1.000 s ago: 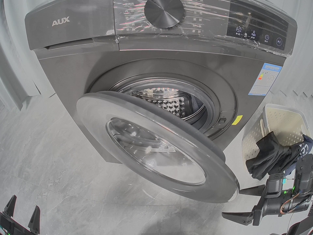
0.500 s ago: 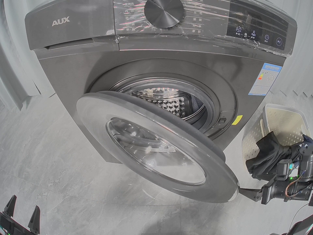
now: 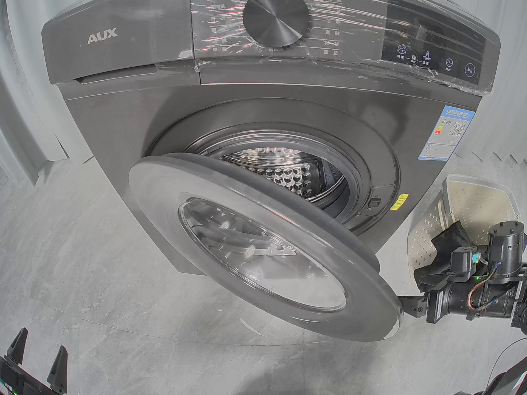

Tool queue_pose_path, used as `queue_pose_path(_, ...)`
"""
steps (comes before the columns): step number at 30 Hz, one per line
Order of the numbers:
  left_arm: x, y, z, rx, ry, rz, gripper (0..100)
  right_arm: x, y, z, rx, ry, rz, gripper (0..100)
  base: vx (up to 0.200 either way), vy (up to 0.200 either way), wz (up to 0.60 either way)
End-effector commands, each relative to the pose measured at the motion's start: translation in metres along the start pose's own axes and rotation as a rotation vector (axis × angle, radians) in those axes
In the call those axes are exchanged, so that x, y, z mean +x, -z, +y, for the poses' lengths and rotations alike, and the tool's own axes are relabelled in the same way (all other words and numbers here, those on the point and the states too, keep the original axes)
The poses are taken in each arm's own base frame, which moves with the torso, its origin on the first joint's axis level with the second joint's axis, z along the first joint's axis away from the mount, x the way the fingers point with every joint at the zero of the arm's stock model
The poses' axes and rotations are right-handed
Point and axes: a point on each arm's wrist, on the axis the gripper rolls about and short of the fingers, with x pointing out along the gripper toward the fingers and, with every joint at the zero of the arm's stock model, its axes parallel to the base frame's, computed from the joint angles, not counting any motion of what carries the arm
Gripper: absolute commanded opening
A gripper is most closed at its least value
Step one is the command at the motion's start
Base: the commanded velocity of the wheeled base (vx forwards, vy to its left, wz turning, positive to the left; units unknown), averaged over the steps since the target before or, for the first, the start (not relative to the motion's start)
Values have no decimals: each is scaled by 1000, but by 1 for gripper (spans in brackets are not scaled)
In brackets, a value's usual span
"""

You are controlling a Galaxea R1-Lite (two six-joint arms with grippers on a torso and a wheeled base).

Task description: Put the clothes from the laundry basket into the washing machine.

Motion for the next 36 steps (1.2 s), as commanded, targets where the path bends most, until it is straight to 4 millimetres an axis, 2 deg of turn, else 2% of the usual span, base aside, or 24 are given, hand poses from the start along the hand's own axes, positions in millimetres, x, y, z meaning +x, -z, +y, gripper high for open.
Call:
queue_pose_path(1,0,5,0,0,-1,4,100,1,10,7,-18,-36,43,100,0,0,0)
queue_pose_path(5,0,5,0,0,-1,4,100,-4,19,17,-47,-90,60,100,0,0,0)
queue_pose_path(10,0,5,0,0,-1,4,100,-7,18,19,-52,-97,48,100,0,0,0)
queue_pose_path(12,0,5,0,-1,-1,3,100,-5,13,19,-49,-91,31,100,0,0,0)
queue_pose_path(18,0,5,0,-1,-1,3,100,5,5,20,-38,-87,35,100,-200,0,0)
queue_pose_path(23,0,5,0,0,-1,4,100,9,0,24,-47,-102,30,100,0,0,0)
queue_pose_path(31,0,5,0,-1,1,4,100,7,4,50,-107,-213,45,100,0,0,0)
queue_pose_path(36,0,5,0,0,-1,4,100,8,0,47,-82,-174,31,100,0,0,0)
